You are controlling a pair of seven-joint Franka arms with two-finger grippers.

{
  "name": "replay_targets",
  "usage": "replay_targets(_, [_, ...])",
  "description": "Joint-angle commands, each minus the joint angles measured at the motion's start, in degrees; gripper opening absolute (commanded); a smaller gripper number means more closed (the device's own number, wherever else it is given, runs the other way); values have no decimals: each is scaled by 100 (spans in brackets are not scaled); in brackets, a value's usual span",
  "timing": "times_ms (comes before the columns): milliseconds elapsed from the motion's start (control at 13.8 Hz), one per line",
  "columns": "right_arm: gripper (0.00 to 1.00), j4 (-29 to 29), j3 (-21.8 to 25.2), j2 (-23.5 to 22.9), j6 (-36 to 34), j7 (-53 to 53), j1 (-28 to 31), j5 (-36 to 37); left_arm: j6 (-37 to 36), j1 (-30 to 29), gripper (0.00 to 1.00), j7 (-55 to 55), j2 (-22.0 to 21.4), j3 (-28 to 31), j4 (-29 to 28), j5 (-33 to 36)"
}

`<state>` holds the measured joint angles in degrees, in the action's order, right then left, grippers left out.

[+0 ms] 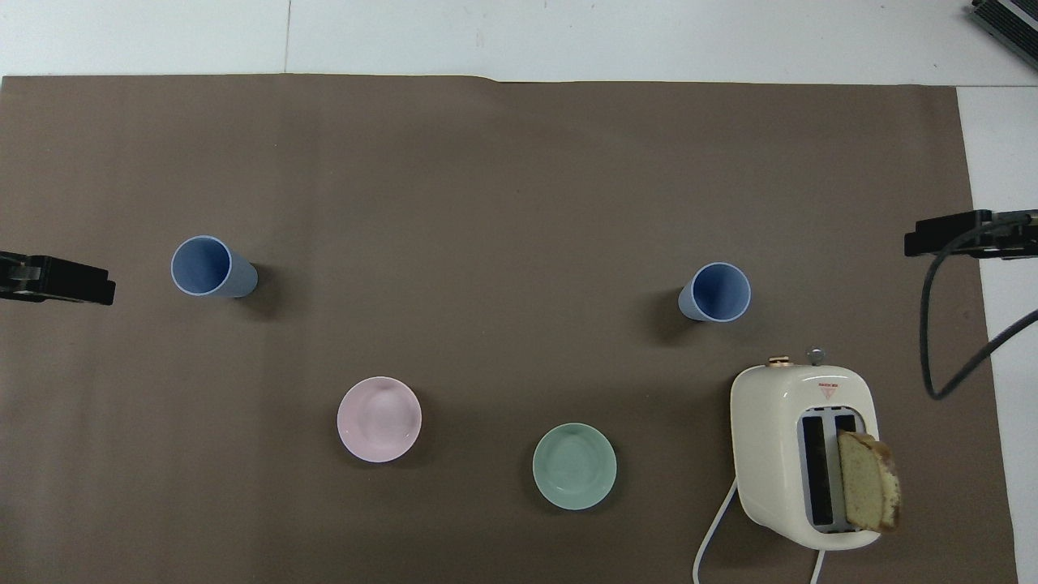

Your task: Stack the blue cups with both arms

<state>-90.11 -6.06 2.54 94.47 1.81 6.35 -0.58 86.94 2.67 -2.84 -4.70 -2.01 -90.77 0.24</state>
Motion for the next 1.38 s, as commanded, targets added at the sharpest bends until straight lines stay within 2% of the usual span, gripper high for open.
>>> replay_targets(0, [100, -33, -53, 80, -78, 240, -54, 111, -72, 32, 100, 3, -101, 34, -64, -68])
replay_targets(1309, [100, -24, -36, 62, -78, 232, 7, 23, -80, -56, 100, 38, -101, 96, -29, -59])
